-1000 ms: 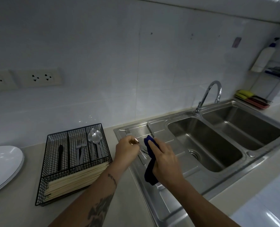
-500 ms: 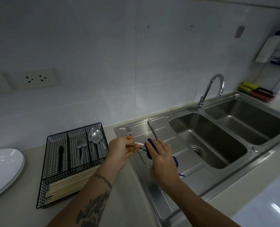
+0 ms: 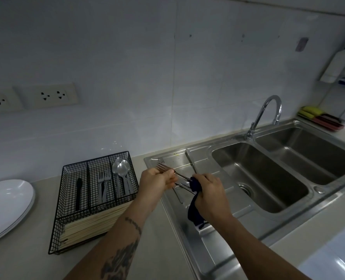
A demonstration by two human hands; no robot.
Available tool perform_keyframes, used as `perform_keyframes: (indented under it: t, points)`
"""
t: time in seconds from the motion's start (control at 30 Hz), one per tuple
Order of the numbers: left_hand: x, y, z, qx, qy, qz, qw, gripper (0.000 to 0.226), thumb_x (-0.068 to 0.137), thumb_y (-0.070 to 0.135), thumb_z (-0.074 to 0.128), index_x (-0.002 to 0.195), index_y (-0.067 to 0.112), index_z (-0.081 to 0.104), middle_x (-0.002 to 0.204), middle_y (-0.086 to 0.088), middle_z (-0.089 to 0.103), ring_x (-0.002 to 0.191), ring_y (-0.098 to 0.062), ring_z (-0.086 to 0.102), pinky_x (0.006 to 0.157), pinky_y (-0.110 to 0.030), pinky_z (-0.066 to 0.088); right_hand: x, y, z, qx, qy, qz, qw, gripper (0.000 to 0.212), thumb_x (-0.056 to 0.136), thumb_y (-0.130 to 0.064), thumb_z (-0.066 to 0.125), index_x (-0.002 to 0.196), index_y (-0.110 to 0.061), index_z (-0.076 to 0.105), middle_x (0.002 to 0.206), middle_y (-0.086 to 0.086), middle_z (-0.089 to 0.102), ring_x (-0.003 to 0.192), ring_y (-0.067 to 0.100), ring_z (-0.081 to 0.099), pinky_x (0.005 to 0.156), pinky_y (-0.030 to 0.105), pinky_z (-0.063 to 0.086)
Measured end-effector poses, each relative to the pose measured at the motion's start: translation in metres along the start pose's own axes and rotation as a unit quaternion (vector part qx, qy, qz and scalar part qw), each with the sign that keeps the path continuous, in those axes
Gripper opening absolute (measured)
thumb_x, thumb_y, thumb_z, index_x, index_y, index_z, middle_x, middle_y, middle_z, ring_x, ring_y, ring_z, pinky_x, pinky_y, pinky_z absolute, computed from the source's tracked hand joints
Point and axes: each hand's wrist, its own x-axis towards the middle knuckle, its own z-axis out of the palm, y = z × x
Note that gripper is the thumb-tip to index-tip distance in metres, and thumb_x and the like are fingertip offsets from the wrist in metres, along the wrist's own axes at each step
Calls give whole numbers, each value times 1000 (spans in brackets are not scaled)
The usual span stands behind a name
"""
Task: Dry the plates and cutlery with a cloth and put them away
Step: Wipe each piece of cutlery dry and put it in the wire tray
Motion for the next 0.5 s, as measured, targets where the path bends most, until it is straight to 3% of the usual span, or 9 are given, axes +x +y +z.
perform_keyframes:
  t: [0.1,0.27,0.4,0.5]
  points:
    - [4,-2,-1,2,50,2,999,3,91,6,67,90,5,70,86,-11,76,79,-21,75,67,-27,57,5,-9,-7,-9,39,-29,999,50,65,8,71,112,-11,64,105,7,64,92,28,56,73,36,52]
    - [8,-4,3,-3,77,-10,997,6,83,5,72,85,-1,70,80,-17,74,74,-24,70,71,-38,58,-2,-38,6,-42,-3,-163,986,69,66,0,75,132,-9,55,136,11,54,126,28,49,103,38,44]
    - [15,-2,-14,4,98,-32,995,11,89,5,68,78,1,67,68,-11,71,61,-16,69,56,-22,52,-7,-23,13,-92,-77,-150,981,86,50,-10,87,131,-10,57,137,9,54,124,27,52,99,37,47]
    - [20,-4,-22,1,101,-68,993,15,92,4,64,77,2,64,65,-11,67,48,-8,65,48,-16,51,-8,-25,12,-76,-84,-147,983,81,53,-6,86,129,-10,58,131,8,58,120,26,55,100,37,49]
